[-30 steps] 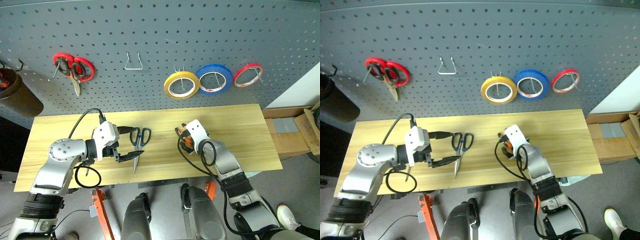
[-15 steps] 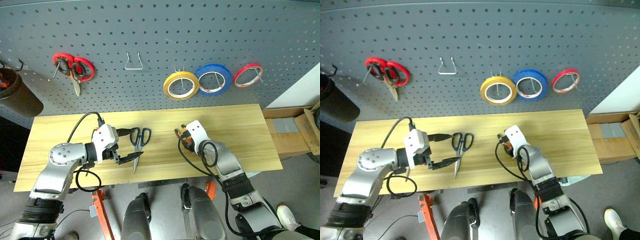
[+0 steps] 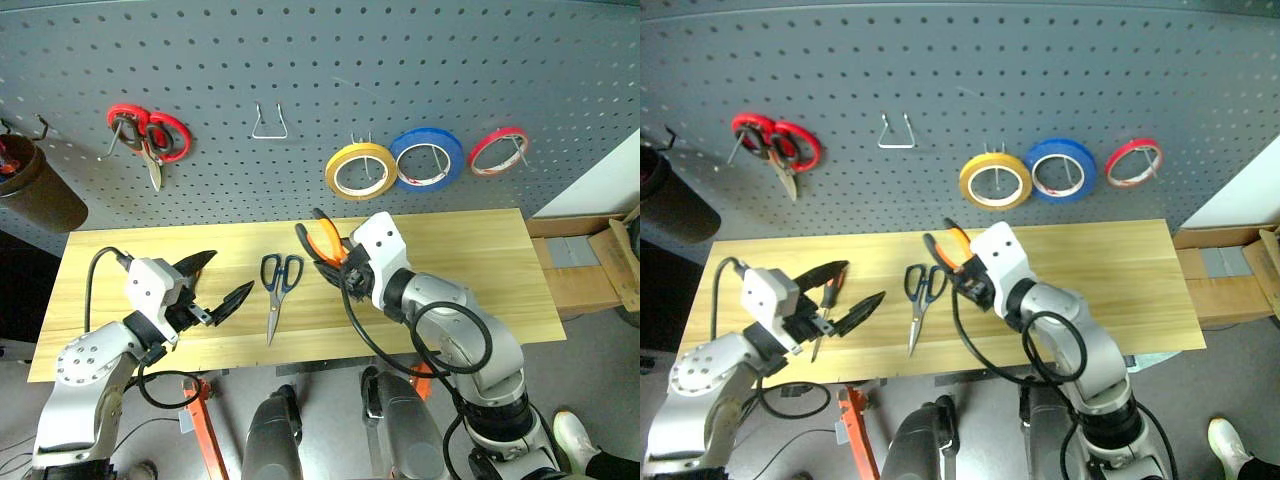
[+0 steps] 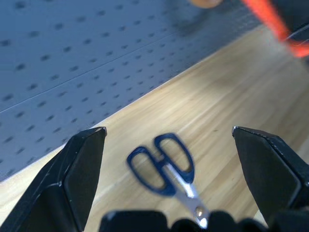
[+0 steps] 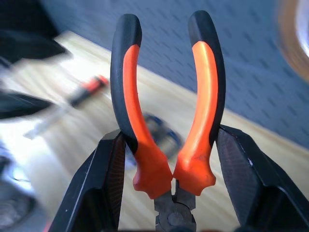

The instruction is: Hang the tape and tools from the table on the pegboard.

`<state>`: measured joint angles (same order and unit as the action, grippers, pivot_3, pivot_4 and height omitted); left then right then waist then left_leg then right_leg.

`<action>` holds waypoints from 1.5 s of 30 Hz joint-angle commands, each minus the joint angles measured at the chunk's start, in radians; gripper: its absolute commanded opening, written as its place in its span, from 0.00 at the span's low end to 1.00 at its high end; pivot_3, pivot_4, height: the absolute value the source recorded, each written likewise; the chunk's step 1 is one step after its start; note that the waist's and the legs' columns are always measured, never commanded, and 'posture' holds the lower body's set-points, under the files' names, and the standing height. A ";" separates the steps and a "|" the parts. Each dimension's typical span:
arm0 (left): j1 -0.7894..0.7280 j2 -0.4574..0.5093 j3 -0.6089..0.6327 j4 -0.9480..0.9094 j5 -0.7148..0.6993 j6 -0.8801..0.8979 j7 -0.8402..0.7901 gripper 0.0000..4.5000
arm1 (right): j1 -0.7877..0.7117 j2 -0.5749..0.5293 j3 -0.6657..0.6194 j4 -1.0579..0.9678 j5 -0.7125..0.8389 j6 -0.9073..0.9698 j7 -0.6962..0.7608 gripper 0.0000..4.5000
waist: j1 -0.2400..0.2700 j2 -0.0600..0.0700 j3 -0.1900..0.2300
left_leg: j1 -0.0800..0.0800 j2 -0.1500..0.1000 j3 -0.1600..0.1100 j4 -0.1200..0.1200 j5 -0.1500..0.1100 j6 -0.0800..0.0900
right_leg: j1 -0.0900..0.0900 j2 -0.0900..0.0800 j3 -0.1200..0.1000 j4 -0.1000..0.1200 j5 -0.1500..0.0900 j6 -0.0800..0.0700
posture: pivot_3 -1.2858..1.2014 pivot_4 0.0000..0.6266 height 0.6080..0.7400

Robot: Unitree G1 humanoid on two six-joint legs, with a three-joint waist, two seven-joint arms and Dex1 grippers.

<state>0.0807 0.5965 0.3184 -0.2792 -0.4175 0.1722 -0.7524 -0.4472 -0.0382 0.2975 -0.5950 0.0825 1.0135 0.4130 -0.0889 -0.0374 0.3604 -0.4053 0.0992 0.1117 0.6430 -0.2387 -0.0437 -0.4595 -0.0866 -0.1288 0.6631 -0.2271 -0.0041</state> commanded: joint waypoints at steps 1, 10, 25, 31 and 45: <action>-0.010 0.010 0.028 -0.066 -0.041 0.020 0.012 1.00 | -0.100 0.048 -0.037 -0.018 0.048 -0.051 -0.014 0.54 | 0.002 0.000 0.000 | 0.000 0.000 0.000 0.000 0.000 0.000 | 0.000 0.000 0.000 0.000 0.000 0.000 | 0.47 0.53 1.00; -0.102 0.047 0.073 -0.027 -0.092 0.042 0.008 1.00 | -0.374 0.083 -0.099 0.221 0.050 -0.273 -0.044 0.54 | 0.004 -0.001 -0.001 | -0.001 0.000 0.001 0.001 0.001 0.001 | -0.001 0.001 0.001 0.000 0.003 -0.004 | 0.47 0.51 1.00; -0.117 -0.047 0.026 -0.058 -0.063 -0.032 0.054 1.00 | -0.699 0.167 -0.150 0.573 0.055 -0.598 -0.087 0.54 | 0.007 -0.004 -0.003 | -0.013 0.000 0.005 0.002 0.003 -0.004 | -0.015 -0.001 -0.001 0.002 0.005 -0.006 | 0.47 0.51 1.00; -0.163 -0.060 0.006 -0.051 -0.062 -0.035 0.079 1.00 | -0.758 0.169 -0.146 0.731 0.036 -0.747 -0.066 0.54 | 0.007 -0.004 -0.003 | -0.013 0.000 0.004 0.003 0.003 -0.003 | -0.015 0.000 -0.001 0.004 0.005 -0.006 | 0.48 0.51 1.00; -0.220 -0.069 0.029 -0.067 -0.128 0.023 0.140 1.00 | -0.863 0.163 -0.171 0.955 0.026 -0.942 -0.047 0.54 | 0.015 -0.005 -0.003 | -0.013 0.000 0.006 0.003 0.004 -0.004 | -0.015 -0.001 -0.001 0.003 0.005 -0.006 | 0.48 0.50 1.00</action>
<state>-0.1560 0.5163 0.3209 -0.3039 -0.5306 0.1999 -0.6033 -1.2701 0.1199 0.1442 0.4131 0.0940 0.0878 0.3618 -0.0741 -0.0424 0.3572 -0.4181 0.0995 0.1179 0.6461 -0.2349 -0.0479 -0.4741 -0.0871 -0.1296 0.6660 -0.2218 -0.0098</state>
